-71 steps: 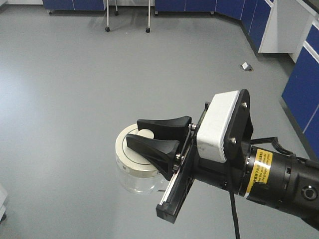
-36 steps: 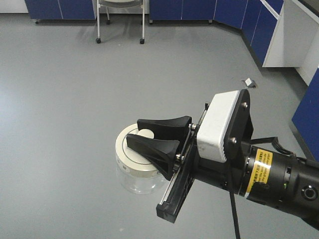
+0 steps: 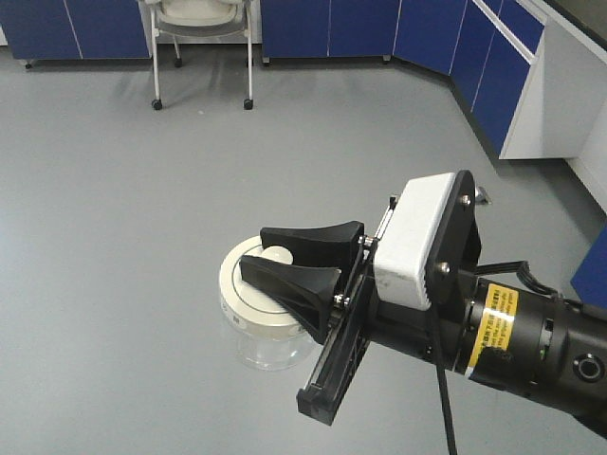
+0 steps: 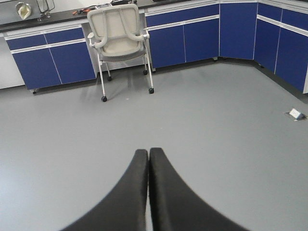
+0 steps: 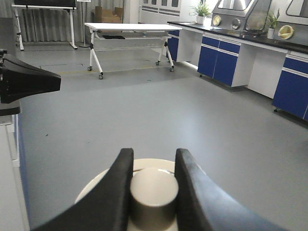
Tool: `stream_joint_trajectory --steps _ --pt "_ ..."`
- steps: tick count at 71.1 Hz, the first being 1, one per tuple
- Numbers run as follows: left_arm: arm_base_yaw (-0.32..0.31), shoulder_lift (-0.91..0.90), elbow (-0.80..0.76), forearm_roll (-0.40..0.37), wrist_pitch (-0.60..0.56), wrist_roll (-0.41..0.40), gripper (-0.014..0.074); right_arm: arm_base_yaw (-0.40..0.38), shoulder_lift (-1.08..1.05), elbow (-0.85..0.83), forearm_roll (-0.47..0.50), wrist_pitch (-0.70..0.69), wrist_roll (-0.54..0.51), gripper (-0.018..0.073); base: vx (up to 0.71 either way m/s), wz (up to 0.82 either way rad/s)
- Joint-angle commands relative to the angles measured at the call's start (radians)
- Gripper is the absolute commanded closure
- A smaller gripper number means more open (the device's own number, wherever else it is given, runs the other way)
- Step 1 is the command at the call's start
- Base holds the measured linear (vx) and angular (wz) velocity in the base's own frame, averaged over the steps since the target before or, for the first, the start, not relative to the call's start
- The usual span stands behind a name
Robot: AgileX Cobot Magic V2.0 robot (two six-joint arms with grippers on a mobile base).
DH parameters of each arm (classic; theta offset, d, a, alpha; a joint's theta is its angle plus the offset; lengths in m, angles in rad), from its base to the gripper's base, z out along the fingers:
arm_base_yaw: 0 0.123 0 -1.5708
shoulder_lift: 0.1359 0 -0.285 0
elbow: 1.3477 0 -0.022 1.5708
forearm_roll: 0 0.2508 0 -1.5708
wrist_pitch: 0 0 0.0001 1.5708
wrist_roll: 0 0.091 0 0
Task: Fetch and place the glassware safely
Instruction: 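Keep holding the jar while the base drives toward the blue cabinets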
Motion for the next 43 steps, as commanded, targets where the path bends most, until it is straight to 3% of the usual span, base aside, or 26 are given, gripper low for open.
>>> stream_joint_trajectory --steps 1,43 --pt "-0.006 0.010 -0.025 -0.004 -0.071 -0.002 0.0603 0.000 -0.026 -0.032 0.033 -0.077 -0.003 0.0563 0.54 -0.03" --pt "-0.006 0.010 -0.025 -0.004 -0.070 -0.002 0.0603 0.000 -0.026 -0.032 0.033 -0.077 -0.003 0.0563 0.55 0.04"
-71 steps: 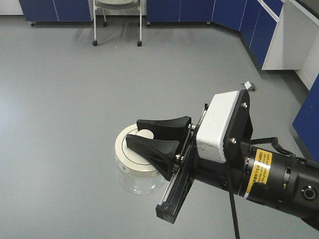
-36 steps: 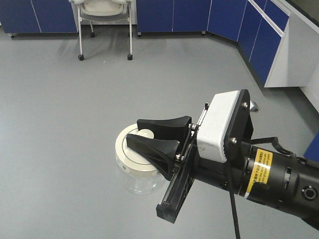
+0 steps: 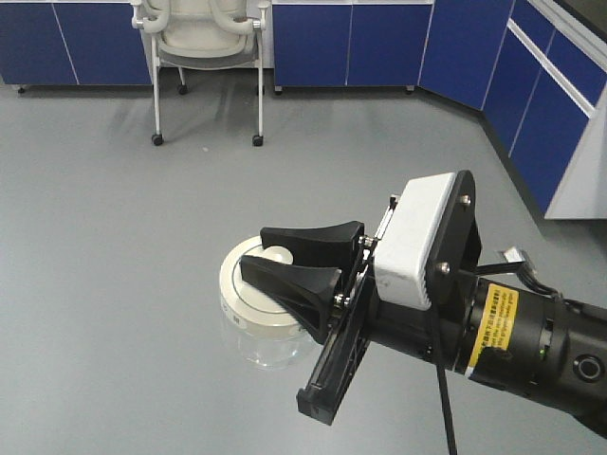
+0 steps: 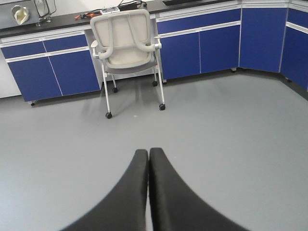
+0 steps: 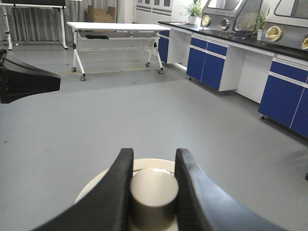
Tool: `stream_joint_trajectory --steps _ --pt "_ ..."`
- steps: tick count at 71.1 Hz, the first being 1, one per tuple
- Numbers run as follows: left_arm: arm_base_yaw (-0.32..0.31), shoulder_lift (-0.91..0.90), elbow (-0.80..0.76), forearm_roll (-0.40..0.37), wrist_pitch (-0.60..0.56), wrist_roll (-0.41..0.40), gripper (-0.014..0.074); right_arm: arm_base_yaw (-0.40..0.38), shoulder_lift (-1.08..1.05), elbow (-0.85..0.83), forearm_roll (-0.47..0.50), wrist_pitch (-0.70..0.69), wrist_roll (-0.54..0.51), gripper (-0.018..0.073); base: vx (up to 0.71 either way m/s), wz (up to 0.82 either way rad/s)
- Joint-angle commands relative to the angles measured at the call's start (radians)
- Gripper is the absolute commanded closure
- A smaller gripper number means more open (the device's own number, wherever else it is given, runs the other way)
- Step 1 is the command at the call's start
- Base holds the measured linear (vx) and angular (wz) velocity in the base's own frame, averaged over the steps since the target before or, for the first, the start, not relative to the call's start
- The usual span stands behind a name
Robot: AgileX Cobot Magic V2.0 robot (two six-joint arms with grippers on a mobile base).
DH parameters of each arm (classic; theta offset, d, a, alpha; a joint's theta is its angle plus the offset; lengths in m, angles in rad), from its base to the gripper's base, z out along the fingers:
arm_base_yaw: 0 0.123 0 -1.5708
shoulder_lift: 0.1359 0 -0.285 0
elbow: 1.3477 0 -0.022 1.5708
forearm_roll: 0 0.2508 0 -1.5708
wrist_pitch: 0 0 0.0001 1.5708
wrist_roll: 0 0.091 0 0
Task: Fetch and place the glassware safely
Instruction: 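Keep holding the jar while the base drives toward the blue cabinets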
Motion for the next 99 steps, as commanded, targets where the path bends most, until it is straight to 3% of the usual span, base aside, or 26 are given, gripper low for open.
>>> stream_joint_trajectory --steps 1,99 --pt "-0.006 0.010 -0.025 -0.004 -0.070 -0.002 0.0603 0.000 -0.026 -0.032 0.033 -0.076 -0.003 0.0563 0.56 0.07" --pt "-0.006 0.010 -0.025 -0.004 -0.070 -0.002 0.0603 0.000 -0.024 -0.032 0.033 -0.076 -0.003 0.0563 0.55 0.02"
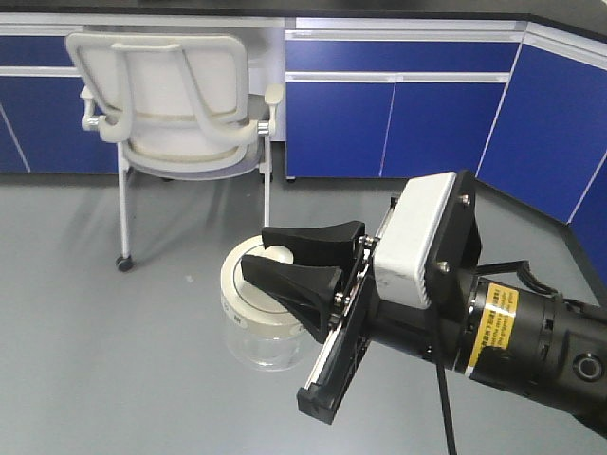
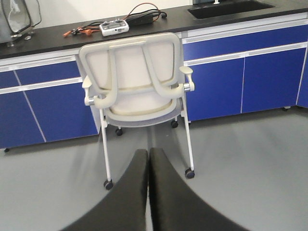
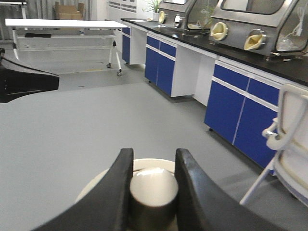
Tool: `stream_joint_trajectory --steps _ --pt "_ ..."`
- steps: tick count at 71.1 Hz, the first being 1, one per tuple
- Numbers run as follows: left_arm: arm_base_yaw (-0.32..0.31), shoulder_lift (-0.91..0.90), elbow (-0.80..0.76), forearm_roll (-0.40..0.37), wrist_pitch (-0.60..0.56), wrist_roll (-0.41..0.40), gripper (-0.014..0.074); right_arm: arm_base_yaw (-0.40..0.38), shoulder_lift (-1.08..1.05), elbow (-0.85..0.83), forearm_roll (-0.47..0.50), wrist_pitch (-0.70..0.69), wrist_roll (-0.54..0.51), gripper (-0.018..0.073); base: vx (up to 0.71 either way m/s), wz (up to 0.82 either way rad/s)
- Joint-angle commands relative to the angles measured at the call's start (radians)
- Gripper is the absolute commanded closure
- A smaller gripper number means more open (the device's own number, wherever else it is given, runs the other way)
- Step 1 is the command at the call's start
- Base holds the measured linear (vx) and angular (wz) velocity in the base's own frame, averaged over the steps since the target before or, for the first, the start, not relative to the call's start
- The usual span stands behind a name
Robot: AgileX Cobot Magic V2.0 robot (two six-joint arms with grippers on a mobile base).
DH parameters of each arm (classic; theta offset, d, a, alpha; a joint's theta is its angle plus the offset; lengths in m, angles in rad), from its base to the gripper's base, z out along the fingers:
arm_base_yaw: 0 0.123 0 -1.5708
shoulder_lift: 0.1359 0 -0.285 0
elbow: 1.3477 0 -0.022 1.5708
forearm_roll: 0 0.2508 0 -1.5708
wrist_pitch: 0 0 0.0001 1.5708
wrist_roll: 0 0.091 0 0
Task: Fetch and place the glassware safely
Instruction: 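Keep holding the jar while the base drives toward the blue cabinets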
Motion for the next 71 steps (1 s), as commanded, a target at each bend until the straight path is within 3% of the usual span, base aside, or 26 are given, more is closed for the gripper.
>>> stream_joint_trajectory --steps 1,34,71 --pt "-0.006 0.010 -0.025 -0.004 -0.070 -0.002 0.0603 0.000 -0.024 -0.032 0.033 -0.080 -0.003 0.0563 0.47 -0.13" --pt "-0.006 0.010 -0.025 -0.004 -0.070 -0.002 0.0603 0.000 -0.024 -0.032 0.033 -0.080 -0.003 0.0563 0.40 -0.37" --pt "-0.006 0.010 -0.025 -0.004 -0.070 -0.002 0.0603 0.000 -0.024 -0.032 0.033 -0.080 -0.003 0.0563 0.27 -0.84"
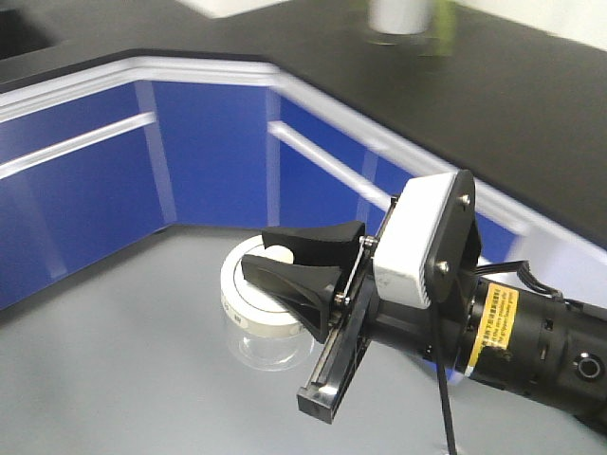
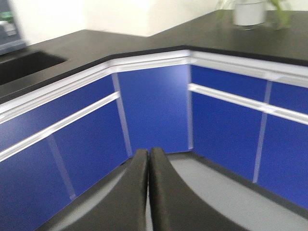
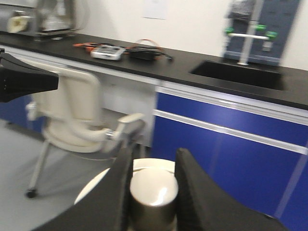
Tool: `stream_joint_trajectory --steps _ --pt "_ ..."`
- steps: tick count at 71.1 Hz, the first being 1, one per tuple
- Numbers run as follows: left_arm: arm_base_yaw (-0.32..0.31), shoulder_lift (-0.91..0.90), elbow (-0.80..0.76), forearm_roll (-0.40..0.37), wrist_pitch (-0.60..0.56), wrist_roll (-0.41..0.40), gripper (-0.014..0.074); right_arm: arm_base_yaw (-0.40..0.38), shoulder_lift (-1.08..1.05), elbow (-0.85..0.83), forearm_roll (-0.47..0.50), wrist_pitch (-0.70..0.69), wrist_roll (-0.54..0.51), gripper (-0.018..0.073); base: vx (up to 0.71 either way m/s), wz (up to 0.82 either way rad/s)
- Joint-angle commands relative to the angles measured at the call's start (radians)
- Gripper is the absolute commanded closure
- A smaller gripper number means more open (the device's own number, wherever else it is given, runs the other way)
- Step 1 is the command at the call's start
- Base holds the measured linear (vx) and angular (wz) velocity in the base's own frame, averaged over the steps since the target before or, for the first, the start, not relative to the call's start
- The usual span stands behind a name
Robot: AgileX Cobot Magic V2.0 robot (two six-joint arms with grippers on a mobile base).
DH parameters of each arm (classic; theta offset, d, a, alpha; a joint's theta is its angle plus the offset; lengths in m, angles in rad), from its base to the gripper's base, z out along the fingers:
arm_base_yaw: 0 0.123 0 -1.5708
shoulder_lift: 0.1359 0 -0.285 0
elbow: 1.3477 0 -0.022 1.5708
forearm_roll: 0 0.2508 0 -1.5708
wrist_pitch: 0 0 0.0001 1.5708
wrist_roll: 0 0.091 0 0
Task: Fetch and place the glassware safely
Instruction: 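Keep holding the jar while the base drives toward the blue cabinets, then hold the jar above the black benchtop as the base settles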
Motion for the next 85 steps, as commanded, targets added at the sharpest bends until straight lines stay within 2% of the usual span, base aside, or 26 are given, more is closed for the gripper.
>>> stream_joint_trajectory --steps 1,57,85 --pt "-0.006 0.010 -0.025 -0.004 -0.070 -0.002 0.0603 0.000 -0.024 -0.032 0.033 -0.081 -0.003 0.0563 0.23 -0.94" --pt "-0.006 0.010 -0.025 -0.004 -0.070 -0.002 0.0603 0.000 -0.024 -0.032 0.033 -0.081 -0.003 0.0563 0.17 -0.79" --pt "-0.006 0.010 -0.025 -0.004 -0.070 -0.002 0.0603 0.000 -0.024 -0.032 0.033 -0.081 -0.003 0.0563 0.14 -0.49"
